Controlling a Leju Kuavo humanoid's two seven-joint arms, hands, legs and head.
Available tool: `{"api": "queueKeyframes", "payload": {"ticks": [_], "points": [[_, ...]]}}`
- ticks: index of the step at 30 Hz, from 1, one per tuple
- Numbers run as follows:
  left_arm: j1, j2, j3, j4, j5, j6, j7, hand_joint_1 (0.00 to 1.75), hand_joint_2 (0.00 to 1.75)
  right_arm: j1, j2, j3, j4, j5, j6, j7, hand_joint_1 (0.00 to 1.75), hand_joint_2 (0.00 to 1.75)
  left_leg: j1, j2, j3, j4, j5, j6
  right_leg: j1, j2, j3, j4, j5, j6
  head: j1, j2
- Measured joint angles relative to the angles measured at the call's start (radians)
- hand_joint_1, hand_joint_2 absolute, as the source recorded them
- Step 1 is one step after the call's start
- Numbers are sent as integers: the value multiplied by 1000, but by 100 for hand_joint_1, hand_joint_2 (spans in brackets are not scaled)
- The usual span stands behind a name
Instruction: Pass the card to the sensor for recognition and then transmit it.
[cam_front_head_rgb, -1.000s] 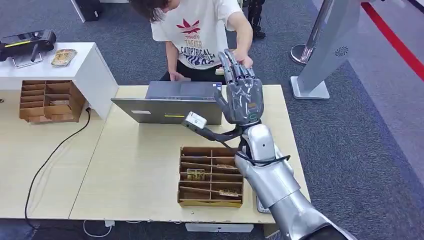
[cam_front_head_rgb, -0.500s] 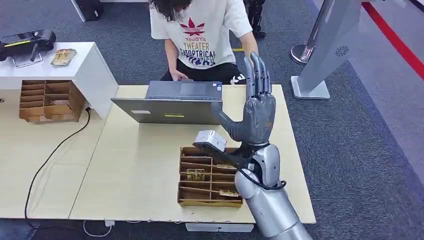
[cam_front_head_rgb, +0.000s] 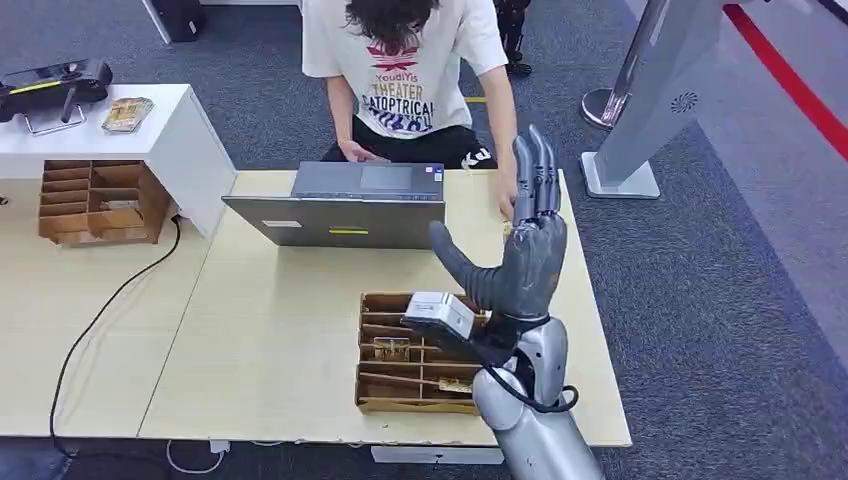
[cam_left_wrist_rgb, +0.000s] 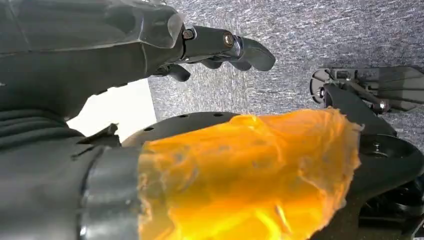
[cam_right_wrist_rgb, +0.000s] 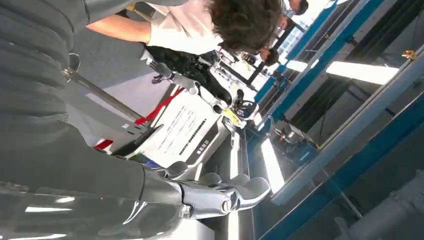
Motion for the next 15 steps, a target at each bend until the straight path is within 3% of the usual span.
{"api": "queueKeyframes", "payload": {"ticks": [7,11,15], "points": [[0,0,2,0,1,0,0,0,0,3,2,0,-4,-5,0,-1,0,175,0,0,0,0,0,0,0,0,0,0,0,0,0,0],[3,1,12,0,25,2,-12,0,0,37,1,11,-21,-71,0,-11,0,175,0,0,0,0,0,0,0,0,0,0,0,0,0,0],[11,3,32,0,56,-2,-37,0,0,114,-41,62,-64,-107,0,5,0,175,0,0,0,0,-1,0,0,0,0,0,-1,0,0,0]]}}
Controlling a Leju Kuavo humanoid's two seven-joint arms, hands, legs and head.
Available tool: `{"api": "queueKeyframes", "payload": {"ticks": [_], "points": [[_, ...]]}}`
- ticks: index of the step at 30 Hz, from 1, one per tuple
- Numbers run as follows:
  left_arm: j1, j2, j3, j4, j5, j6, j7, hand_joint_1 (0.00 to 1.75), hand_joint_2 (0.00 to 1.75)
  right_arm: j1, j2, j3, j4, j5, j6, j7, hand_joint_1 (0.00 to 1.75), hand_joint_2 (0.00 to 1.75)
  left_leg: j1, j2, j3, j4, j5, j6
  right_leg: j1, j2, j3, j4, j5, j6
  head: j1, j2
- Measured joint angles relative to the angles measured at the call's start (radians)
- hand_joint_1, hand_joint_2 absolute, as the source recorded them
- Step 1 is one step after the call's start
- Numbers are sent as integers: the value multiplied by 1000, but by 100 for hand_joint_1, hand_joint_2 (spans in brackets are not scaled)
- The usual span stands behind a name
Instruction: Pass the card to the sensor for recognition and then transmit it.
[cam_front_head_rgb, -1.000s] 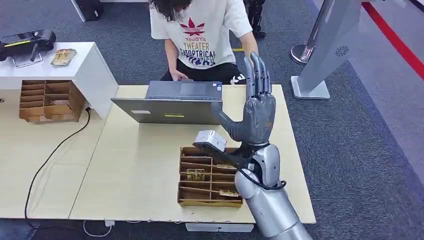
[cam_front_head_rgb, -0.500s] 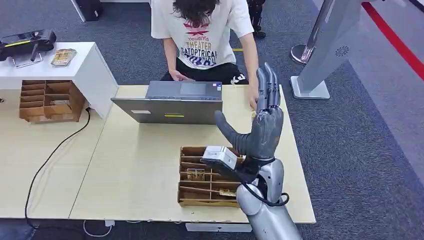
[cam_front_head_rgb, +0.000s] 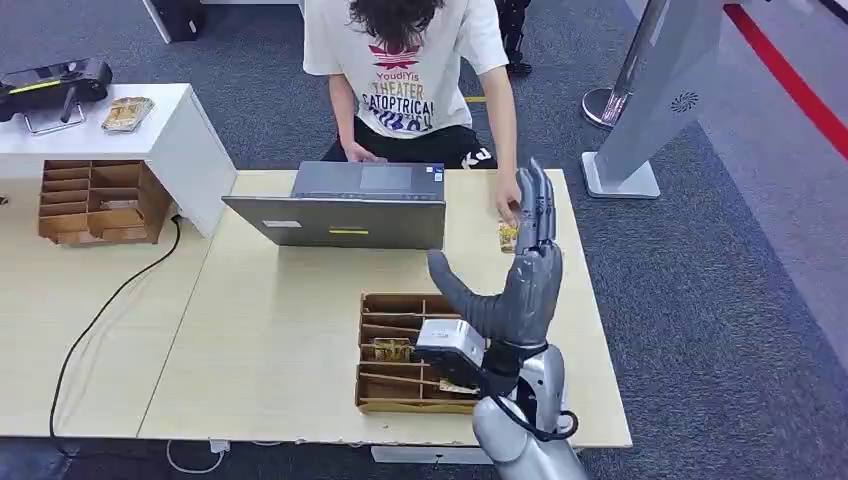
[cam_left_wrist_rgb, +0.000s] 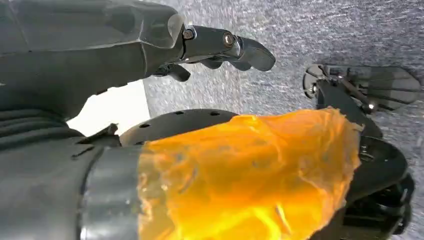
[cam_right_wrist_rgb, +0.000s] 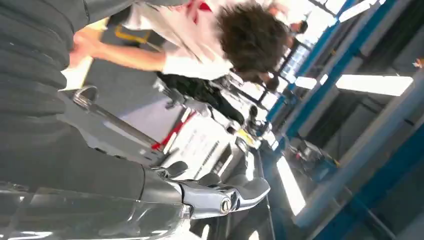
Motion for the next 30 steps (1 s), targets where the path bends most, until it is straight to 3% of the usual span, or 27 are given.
{"api": "queueKeyframes", "payload": {"ticks": [2,3,8,12,27,30], "points": [[8,4,14,0,15,-3,-13,0,0,38,-42,35,-18,-1,0,4,0,175,0,0,0,0,-1,0,0,0,0,0,0,0,0,0],[11,6,20,0,21,-6,-19,0,0,57,-64,52,-24,2,2,9,175,175,0,0,0,0,-1,0,0,0,0,0,0,0,0,0],[22,14,56,0,55,-10,-29,0,0,143,-160,132,-32,17,21,32,175,175,0,0,0,0,-2,1,0,0,0,-1,-1,1,0,0],[25,20,72,0,61,-10,-29,0,0,185,-201,176,-27,11,14,25,175,175,0,0,0,0,-2,1,0,0,0,-1,-1,0,0,0],[26,22,87,0,62,-15,-28,0,0,194,-272,211,-28,45,12,74,175,175,0,0,0,0,-2,1,0,0,0,0,-1,0,0,0],[26,22,87,0,60,-15,-28,0,0,191,-280,211,-28,68,11,88,129,175,0,0,0,0,-2,1,0,0,0,0,-1,0,0,0]]}}
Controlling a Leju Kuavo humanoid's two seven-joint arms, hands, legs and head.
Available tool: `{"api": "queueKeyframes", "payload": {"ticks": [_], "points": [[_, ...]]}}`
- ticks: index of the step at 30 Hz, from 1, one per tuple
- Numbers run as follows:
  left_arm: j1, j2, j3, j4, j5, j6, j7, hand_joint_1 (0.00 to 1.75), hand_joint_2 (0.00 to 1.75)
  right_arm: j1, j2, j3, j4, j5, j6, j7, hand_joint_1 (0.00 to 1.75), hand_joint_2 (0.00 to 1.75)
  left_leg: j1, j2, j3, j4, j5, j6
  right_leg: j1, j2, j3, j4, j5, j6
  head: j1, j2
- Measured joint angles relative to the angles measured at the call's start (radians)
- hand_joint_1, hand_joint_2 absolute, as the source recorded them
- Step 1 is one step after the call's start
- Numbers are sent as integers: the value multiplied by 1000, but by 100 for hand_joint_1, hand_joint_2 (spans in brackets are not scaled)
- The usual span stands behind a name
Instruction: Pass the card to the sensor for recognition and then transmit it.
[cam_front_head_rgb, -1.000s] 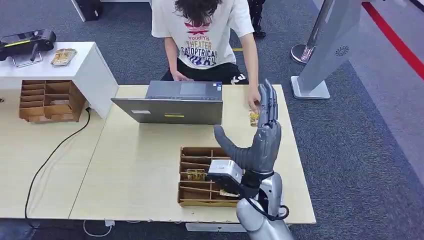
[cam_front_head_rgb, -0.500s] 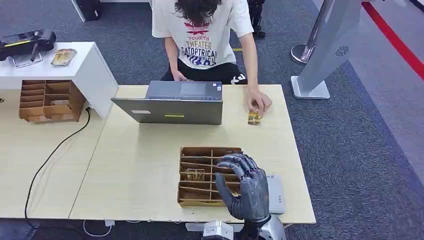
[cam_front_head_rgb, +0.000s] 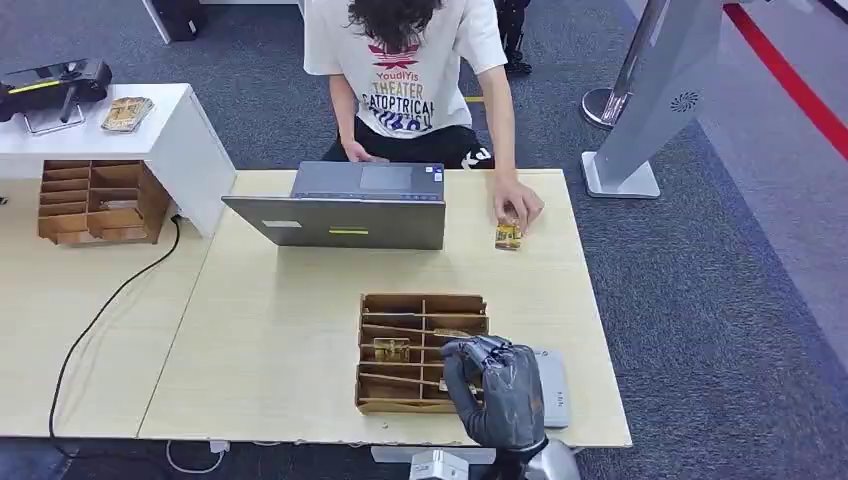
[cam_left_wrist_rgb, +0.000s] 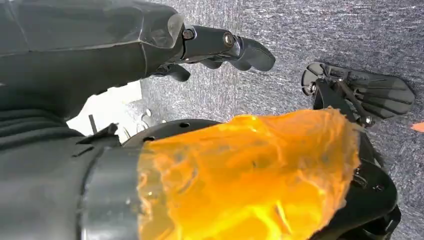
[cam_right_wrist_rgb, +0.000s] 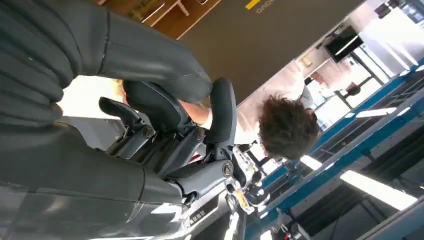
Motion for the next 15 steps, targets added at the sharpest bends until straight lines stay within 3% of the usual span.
{"api": "queueKeyframes", "payload": {"ticks": [1,2,3,5,6,11,15], "points": [[0,0,0,0,0,0,0,0,0,-2,-3,0,0,16,-1,11,110,175,0,0,0,0,0,0,0,0,0,0,0,0,0,0],[0,0,0,0,0,0,0,0,0,-4,-5,0,0,31,-1,22,110,175,0,0,0,0,0,0,0,0,0,0,0,0,0,0],[0,0,0,0,0,-1,0,0,0,-7,-8,0,2,44,-1,31,84,175,0,0,0,0,0,0,0,0,0,0,0,0,0,0],[0,0,0,0,0,-2,0,0,0,-14,-13,0,6,65,0,43,77,175,0,0,0,0,0,0,0,0,0,0,0,0,0,0],[0,0,0,0,0,-2,0,0,0,-16,-16,1,8,75,0,50,65,175,0,0,0,0,0,0,0,0,0,0,0,0,0,0],[0,0,0,0,-2,-3,0,0,0,-31,-27,6,24,112,6,72,58,175,0,0,0,0,0,0,0,0,0,0,0,0,0,0],[0,0,0,0,-5,-3,0,0,0,-45,-30,20,38,142,9,83,70,175,0,0,0,0,0,0,0,0,0,0,0,0,0,0]]}}
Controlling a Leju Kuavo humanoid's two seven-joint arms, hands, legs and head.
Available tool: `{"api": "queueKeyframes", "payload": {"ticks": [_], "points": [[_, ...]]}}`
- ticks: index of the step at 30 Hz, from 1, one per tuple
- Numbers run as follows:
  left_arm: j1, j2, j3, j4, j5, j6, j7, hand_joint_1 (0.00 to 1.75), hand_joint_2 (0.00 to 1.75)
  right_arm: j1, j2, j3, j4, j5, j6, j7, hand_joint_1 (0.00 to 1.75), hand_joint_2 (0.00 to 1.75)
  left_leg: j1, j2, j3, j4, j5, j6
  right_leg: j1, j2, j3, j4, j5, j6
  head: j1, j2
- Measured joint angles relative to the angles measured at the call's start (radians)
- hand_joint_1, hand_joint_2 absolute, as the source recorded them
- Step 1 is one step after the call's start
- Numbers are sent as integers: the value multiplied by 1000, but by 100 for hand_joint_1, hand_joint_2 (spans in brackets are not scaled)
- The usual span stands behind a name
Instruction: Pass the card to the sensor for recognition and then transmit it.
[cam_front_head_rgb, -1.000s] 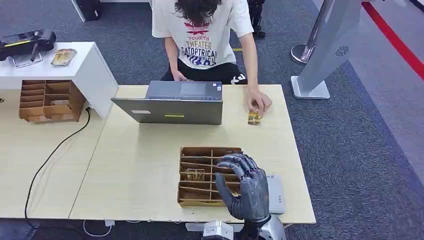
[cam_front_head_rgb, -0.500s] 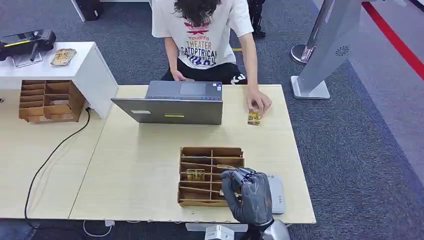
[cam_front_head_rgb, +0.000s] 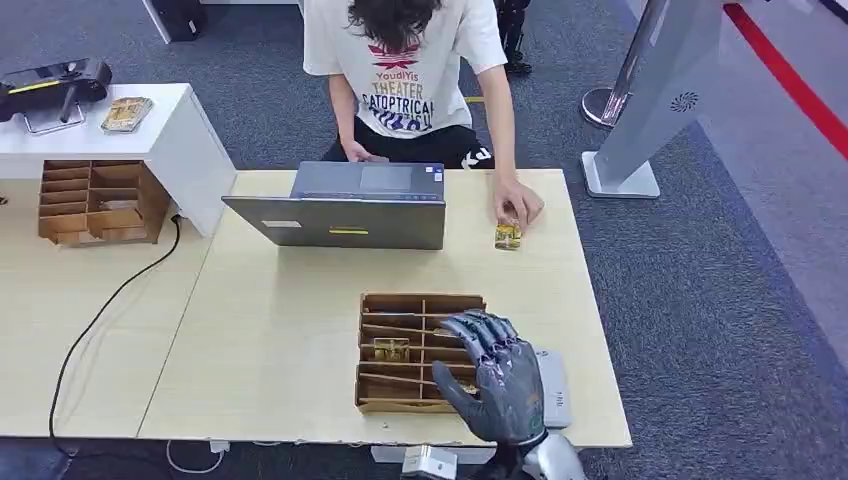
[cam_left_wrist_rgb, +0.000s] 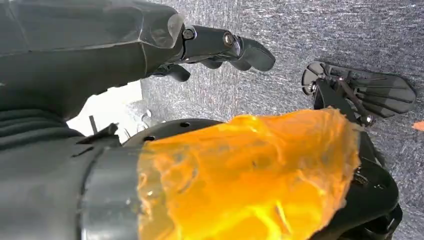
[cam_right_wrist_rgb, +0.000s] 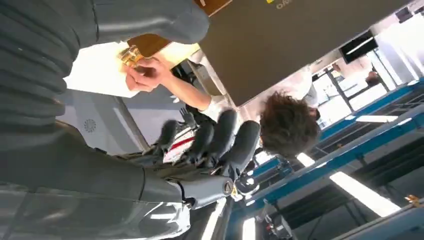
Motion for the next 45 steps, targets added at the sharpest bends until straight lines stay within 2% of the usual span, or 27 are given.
{"api": "queueKeyframes", "payload": {"ticks": [1,2,9,12,21,24,25,26,27,28,33,35,37,40,41,45], "points": [[0,0,0,0,-3,0,0,0,0,-5,0,5,5,9,0,10,79,175,0,0,0,0,0,0,0,0,0,0,0,0,0,0],[0,0,0,0,-3,0,0,0,0,-11,-1,9,9,15,1,14,80,175,0,0,0,0,0,0,0,0,0,0,0,0,0,0],[0,0,0,0,-6,-1,0,0,0,-44,-5,29,34,33,6,32,79,175,0,0,0,0,0,0,0,0,0,0,0,0,0,0],[0,0,0,0,-8,-2,0,0,0,-59,-7,36,43,43,13,44,96,175,0,0,0,0,0,0,0,0,0,0,0,0,0,0],[0,0,0,0,-23,-6,0,0,0,-127,-17,63,85,105,42,73,89,175,0,0,0,0,0,0,0,0,0,0,0,0,0,0],[0,0,0,0,-24,-8,0,0,0,-156,-23,74,101,118,54,84,105,175,0,0,0,0,0,0,0,0,0,0,0,0,0,0],[0,0,0,0,-25,-8,0,0,0,-164,-24,77,108,124,61,85,103,175,0,0,0,0,0,0,0,0,0,0,0,0,0,0],[0,0,0,0,-26,-9,0,0,0,-173,-24,78,113,125,65,88,112,175,0,0,0,0,0,0,0,0,0,0,0,0,0,0],[0,0,0,0,-27,-11,0,0,0,-182,-25,80,122,130,74,95,112,175,0,0,0,0,0,0,0,0,0,0,0,0,0,0],[0,0,0,0,-27,-12,0,0,0,-191,-26,81,130,135,82,97,99,175,0,0,0,0,0,0,0,0,0,0,0,0,0,0],[0,0,-1,0,-29,-14,1,0,0,-229,-27,86,172,142,107,105,99,175,0,0,0,0,0,0,0,0,0,0,0,0,0,0],[0,0,-1,0,-29,-14,1,0,0,-237,-28,90,183,142,113,110,105,175,0,0,0,0,0,0,0,0,0,0,0,0,0,0],[0,0,-1,0,-29,-15,1,0,0,-244,-28,93,193,142,117,115,93,175,0,0,0,0,0,0,0,0,0,0,0,0,0,0],[0,0,-1,0,-27,-15,1,0,0,-251,-29,96,204,133,138,118,89,175,0,0,0,0,0,0,0,0,0,0,0,0,0,0],[0,0,-1,0,-26,-16,1,0,0,-253,-29,97,207,127,146,120,82,175,0,0,0,0,0,0,0,0,0,0,0,0,0,0],[0,1,0,0,-23,-17,1,0,0,-257,-30,97,211,95,154,124,82,175,0,0,0,0,0,0,0,0,0,0,0,0,0,0]]}}
